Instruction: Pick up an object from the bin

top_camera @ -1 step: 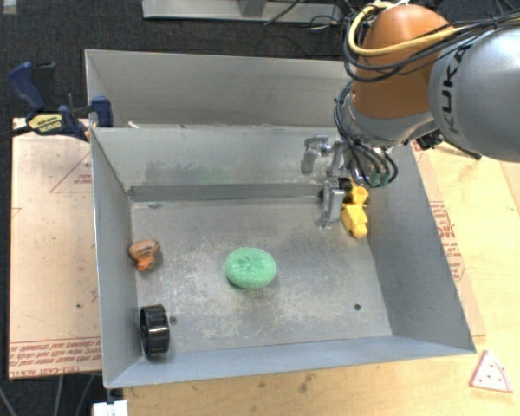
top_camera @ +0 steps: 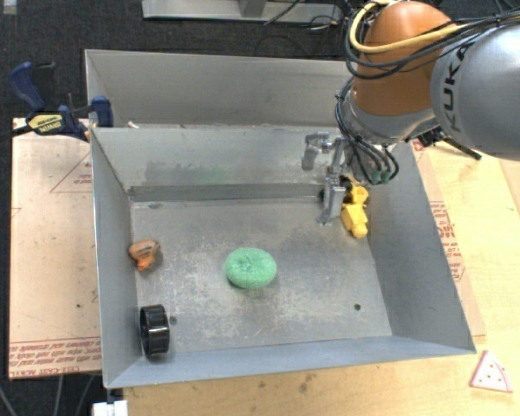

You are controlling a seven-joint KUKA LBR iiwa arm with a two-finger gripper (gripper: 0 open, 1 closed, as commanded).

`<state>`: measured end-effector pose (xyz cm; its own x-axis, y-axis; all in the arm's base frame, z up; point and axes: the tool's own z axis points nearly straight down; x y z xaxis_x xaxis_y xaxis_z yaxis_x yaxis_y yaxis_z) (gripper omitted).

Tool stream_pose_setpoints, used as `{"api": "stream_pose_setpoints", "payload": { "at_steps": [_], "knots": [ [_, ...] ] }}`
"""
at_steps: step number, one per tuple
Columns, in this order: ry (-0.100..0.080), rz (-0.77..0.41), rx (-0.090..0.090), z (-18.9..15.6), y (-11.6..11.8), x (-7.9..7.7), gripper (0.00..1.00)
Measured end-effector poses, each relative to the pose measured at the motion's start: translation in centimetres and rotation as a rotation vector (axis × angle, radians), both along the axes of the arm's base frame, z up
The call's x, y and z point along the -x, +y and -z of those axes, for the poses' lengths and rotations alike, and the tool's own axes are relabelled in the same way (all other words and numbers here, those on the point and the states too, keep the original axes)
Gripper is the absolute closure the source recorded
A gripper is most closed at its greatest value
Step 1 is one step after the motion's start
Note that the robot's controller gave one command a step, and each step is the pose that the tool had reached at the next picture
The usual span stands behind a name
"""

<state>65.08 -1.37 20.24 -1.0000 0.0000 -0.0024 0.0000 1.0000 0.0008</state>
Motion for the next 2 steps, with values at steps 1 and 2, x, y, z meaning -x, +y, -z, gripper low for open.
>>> {"api": "stream_pose_setpoints", "payload": {
  "at_steps": [1, 2],
  "knots": [
    [-0.005, -0.066, 0.001, 5.9, 2.5, 0.0, 0.0],
    [0.0, -0.147, 0.0, 12.8, 6.1, 0.3, 0.0]
  ]
}}
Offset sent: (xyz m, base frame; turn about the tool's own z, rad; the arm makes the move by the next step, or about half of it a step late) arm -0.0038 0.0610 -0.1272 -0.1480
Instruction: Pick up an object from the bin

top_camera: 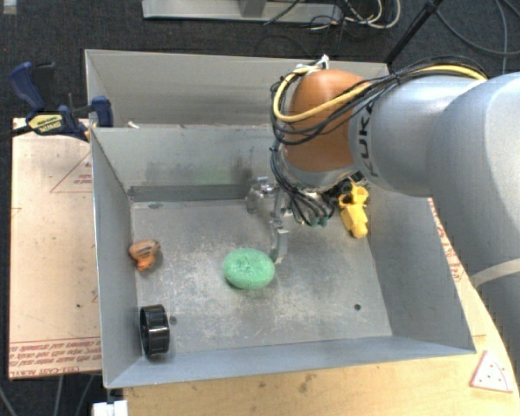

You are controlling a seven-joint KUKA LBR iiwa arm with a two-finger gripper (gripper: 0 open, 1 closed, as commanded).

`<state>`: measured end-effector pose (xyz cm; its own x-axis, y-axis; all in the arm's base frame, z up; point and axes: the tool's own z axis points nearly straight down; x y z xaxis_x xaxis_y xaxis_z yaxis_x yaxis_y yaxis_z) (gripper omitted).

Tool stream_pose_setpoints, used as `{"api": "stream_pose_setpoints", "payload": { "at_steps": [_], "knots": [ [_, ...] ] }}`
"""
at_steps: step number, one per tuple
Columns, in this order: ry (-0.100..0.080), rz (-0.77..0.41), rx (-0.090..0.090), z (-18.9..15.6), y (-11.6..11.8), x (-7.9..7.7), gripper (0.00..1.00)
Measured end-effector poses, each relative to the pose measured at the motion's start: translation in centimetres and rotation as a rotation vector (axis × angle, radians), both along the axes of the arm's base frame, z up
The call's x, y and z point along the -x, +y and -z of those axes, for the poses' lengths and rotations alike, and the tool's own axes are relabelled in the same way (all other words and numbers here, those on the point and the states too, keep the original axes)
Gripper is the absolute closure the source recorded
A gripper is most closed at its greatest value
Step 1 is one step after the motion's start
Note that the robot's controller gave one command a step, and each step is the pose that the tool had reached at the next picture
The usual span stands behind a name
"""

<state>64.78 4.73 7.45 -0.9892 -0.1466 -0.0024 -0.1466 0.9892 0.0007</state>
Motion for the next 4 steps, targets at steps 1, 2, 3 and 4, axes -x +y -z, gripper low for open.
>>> {"api": "stream_pose_setpoints", "payload": {
  "at_steps": [1, 2, 3, 4],
  "knots": [
    [0.001, -0.045, 0.0, 0.4, -0.1, 5.5, 0.0],
    [-0.003, -0.203, -0.001, 0.4, 4.9, 0.6, 1.0],
    [-0.002, -0.202, -0.001, 0.4, 4.9, 0.7, 0.0],
    [-0.002, -0.202, -0.001, 0.4, 4.9, 0.7, 0.0]
  ]
}}
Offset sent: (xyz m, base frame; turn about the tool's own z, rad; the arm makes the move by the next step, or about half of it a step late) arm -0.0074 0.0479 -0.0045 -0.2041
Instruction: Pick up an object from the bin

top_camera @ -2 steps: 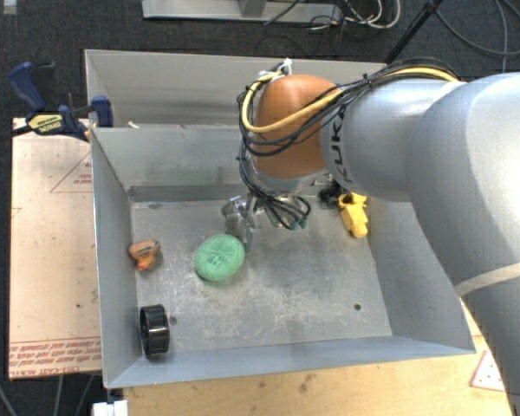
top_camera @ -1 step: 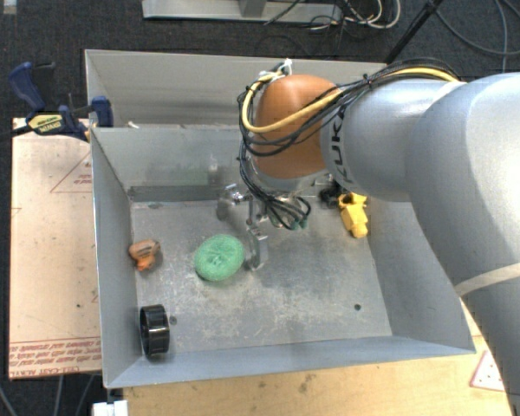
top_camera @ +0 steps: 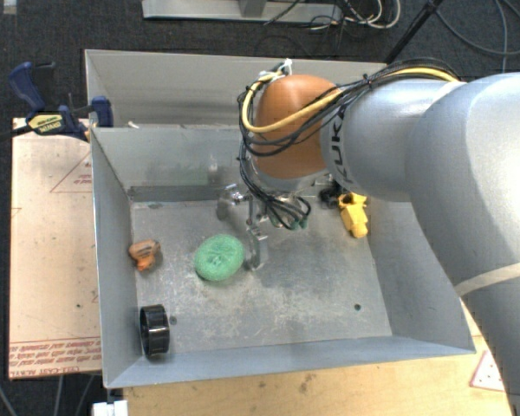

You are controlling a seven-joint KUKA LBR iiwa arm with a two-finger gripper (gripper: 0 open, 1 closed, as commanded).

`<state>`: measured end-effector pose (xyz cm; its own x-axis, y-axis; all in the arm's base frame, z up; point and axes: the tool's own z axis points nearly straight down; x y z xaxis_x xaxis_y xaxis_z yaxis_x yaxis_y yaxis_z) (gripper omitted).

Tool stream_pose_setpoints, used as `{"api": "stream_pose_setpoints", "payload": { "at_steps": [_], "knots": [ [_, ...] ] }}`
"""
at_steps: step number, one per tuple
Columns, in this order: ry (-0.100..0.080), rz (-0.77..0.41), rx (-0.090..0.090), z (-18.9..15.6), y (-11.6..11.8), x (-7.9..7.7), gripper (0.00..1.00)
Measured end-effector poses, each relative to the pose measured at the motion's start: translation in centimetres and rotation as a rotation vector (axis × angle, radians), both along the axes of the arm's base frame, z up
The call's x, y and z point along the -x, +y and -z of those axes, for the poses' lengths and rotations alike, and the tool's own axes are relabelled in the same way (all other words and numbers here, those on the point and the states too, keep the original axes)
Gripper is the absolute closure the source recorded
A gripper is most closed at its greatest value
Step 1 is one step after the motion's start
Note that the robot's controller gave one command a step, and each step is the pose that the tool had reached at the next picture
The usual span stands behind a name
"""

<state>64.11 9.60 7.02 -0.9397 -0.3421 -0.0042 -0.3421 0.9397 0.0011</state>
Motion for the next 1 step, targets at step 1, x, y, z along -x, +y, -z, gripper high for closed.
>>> {"api": "stream_pose_setpoints", "payload": {
  "at_steps": [1],
  "knots": [
    [0.0, -0.121, 0.003, 0.02, 1.07, 0.9, 0.0]
  ]
}}
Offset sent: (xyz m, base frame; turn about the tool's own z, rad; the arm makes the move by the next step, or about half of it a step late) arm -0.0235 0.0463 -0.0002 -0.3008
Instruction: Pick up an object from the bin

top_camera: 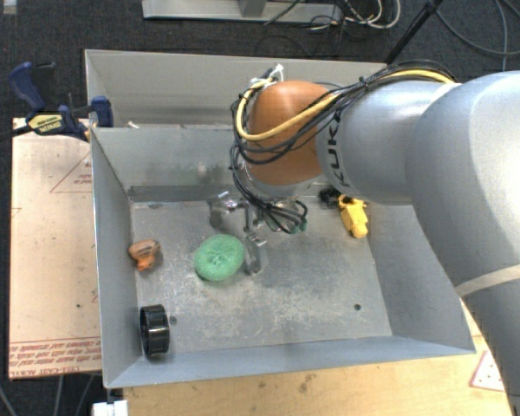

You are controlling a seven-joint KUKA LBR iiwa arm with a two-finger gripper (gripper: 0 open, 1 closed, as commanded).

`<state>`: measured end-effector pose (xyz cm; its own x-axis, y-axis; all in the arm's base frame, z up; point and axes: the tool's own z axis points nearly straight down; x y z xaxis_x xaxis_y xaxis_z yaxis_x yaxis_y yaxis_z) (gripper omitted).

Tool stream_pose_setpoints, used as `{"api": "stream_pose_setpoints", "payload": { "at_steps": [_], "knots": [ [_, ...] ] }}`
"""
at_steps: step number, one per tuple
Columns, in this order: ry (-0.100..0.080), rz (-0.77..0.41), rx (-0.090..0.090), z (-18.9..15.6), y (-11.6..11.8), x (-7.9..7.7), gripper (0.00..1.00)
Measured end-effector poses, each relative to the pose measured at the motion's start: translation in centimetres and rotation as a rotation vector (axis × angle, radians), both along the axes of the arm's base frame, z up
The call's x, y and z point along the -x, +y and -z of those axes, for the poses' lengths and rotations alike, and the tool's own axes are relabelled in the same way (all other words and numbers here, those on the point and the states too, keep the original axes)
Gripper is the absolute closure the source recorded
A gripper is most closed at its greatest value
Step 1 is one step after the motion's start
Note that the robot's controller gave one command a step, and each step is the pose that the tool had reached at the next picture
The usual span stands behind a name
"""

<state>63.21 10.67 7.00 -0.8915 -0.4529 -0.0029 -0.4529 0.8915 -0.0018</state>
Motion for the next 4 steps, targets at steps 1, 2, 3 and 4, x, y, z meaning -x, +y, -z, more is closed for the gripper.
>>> {"api": "stream_pose_setpoints", "payload": {
  "at_steps": [1, 2, 3, 4],
  "knots": [
    [0.002, -0.178, -0.002, 0.0, 3.7, 1.4, 1.0],
    [0.002, -0.177, -0.002, 0.0, 3.7, 1.4, 1.0],
    [-0.001, -0.17, -0.002, -11.0, 2.6, -1.8, 1.0],
    [-0.001, -0.17, -0.003, -11.0, 2.6, -1.8, 1.0]
  ]
}}
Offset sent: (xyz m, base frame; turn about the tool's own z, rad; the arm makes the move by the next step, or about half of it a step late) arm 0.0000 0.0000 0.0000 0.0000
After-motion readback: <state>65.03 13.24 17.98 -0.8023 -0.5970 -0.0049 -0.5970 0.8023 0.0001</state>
